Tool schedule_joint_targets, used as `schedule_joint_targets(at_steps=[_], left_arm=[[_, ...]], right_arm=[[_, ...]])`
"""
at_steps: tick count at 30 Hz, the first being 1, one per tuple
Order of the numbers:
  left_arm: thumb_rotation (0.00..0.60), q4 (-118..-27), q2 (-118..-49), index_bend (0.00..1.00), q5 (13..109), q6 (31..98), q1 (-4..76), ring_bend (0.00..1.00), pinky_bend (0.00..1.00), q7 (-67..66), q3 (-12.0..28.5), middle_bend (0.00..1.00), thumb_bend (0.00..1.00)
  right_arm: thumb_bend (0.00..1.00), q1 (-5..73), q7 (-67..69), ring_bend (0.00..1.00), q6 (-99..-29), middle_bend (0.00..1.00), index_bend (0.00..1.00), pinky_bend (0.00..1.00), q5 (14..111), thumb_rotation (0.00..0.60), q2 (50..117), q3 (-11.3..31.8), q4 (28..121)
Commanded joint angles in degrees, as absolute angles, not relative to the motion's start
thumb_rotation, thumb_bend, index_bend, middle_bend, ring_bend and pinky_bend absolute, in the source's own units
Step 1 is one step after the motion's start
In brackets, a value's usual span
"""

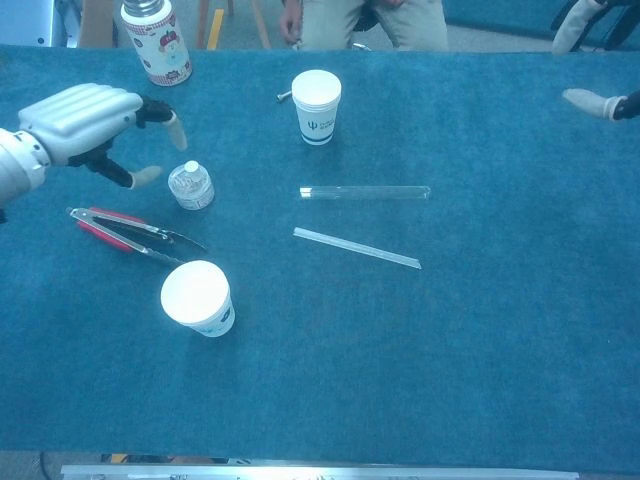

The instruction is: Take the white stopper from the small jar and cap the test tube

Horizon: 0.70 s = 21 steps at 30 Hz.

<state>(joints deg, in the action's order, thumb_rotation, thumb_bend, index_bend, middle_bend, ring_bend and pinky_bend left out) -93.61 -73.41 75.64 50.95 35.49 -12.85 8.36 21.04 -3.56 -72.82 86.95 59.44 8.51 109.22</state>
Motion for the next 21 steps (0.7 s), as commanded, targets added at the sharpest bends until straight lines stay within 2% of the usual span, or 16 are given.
schedule_joint_targets(at_steps=[1, 4, 6, 13, 21], left_arm=[[0.559, -91.8, -75.5, 0.32, 72.8, 50.3, 37.0, 0.01, 0.08, -14.3, 9.4, 0.11, 0.34], [0.515, -90.3, -76.7, 0.31, 70.9, 50.4, 37.6, 0.00, 0.04, -15.7, 9.6, 0.04, 0.30], [0.503, -89.2, -77.4, 0.31, 69.3, 50.3, 38.1, 0.00, 0.03, -16.8, 9.7, 0.03, 0.28], [0.600, -86.3, -79.1, 0.35, 66.0, 50.0, 39.3, 0.00, 0.02, -18.7, 9.4, 0.03, 0.27], [0.600, -85.0, -80.3, 0.38, 64.3, 50.0, 40.0, 0.00, 0.02, -19.5, 8.6, 0.03, 0.27]], right_arm=[[0.24, 21.0, -3.3, 0.29, -72.9, 0.32, 0.44, 0.40, 87.1, 0.600, 59.4, 8.3, 109.1], [0.24, 20.9, -2.8, 0.29, -72.9, 0.32, 0.44, 0.40, 87.3, 0.600, 59.3, 8.1, 108.9], [0.24, 21.0, -2.5, 0.29, -72.9, 0.32, 0.44, 0.40, 87.3, 0.600, 59.4, 8.0, 108.7], [0.24, 21.1, -1.7, 0.30, -72.8, 0.32, 0.44, 0.40, 87.4, 0.600, 59.7, 7.7, 108.0], [0.24, 21.1, -1.1, 0.30, -72.9, 0.32, 0.44, 0.40, 87.3, 0.600, 59.8, 7.7, 107.6]])
